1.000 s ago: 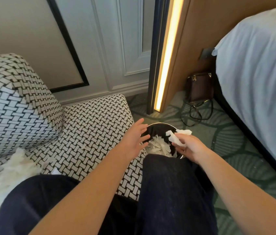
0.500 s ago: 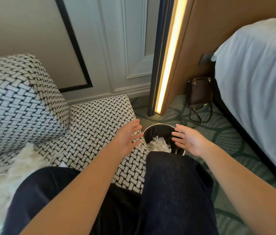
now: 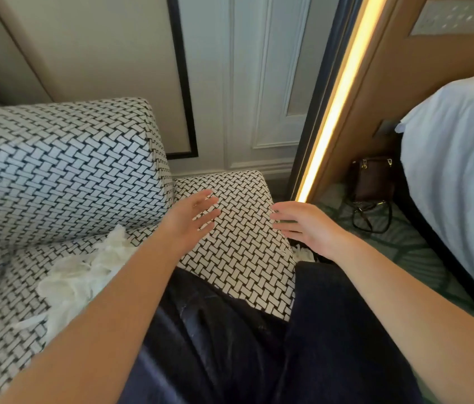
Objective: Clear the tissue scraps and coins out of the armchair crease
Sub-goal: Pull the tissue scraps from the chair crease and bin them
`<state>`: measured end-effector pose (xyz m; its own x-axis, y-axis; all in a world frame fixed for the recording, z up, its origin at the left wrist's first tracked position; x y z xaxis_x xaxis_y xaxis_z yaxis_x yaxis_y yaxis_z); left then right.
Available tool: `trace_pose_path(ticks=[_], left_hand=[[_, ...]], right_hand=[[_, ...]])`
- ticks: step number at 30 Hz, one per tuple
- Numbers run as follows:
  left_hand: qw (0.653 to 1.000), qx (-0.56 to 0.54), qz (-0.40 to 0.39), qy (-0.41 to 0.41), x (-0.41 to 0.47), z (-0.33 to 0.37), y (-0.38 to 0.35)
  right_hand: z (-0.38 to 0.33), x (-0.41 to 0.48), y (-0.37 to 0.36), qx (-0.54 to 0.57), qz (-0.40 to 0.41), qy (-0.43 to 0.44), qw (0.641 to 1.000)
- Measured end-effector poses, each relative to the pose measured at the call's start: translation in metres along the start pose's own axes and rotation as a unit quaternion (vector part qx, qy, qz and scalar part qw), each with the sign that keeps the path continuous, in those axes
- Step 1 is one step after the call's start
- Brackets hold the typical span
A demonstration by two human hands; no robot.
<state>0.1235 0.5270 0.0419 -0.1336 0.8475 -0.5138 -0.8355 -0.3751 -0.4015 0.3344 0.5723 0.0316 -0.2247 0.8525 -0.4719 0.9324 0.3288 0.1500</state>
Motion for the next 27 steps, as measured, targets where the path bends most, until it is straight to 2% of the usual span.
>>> trace_pose_path(ticks=[9, 12, 15, 17, 20, 23, 24, 27], left_hand=[[0.993, 0.026, 0.093, -0.071, -0.020, 0.051, 0.126], [0.982, 0.089, 0.140, -0.093, -0.027, 0.059, 0.159], [0.955, 0.193, 0.193, -0.118, -0.034, 0.066, 0.192], [0.937, 0.266, 0.187, -0.129, -0.036, 0.067, 0.202], [0.896, 0.399, 0.138, -0.134, -0.034, 0.061, 0.205], [0.866, 0.471, 0.091, -0.141, -0.031, 0.052, 0.204], [0.842, 0.515, 0.077, -0.143, -0.029, 0.049, 0.202], [0.729, 0.674, 0.040, -0.116, -0.026, 0.032, 0.198]], right_hand=[[-0.003, 0.023, -0.131, -0.098, -0.089, 0.008, 0.991], [0.006, 0.024, -0.167, -0.153, -0.140, 0.004, 0.978], [0.018, 0.021, -0.203, -0.217, -0.218, -0.025, 0.951], [0.023, 0.019, -0.222, -0.269, -0.253, -0.029, 0.929], [0.021, 0.019, -0.244, -0.329, -0.273, -0.008, 0.904], [0.021, 0.017, -0.255, -0.338, -0.288, -0.016, 0.896], [0.022, 0.016, -0.256, -0.343, -0.292, -0.018, 0.893], [0.027, 0.017, -0.254, -0.336, -0.294, -0.034, 0.894]])
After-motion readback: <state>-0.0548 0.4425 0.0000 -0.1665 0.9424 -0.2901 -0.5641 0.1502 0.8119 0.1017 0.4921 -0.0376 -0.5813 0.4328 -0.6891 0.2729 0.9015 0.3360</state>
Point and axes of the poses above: each hand's wrist, its own x-axis towards the middle knuckle, its own y-axis out of the back of the hand, z = x × y, the point moved 9 cm from there along x, towards the middle knuckle, and after that the axes turned 6 degrees about -x, right-handed, at the moved point
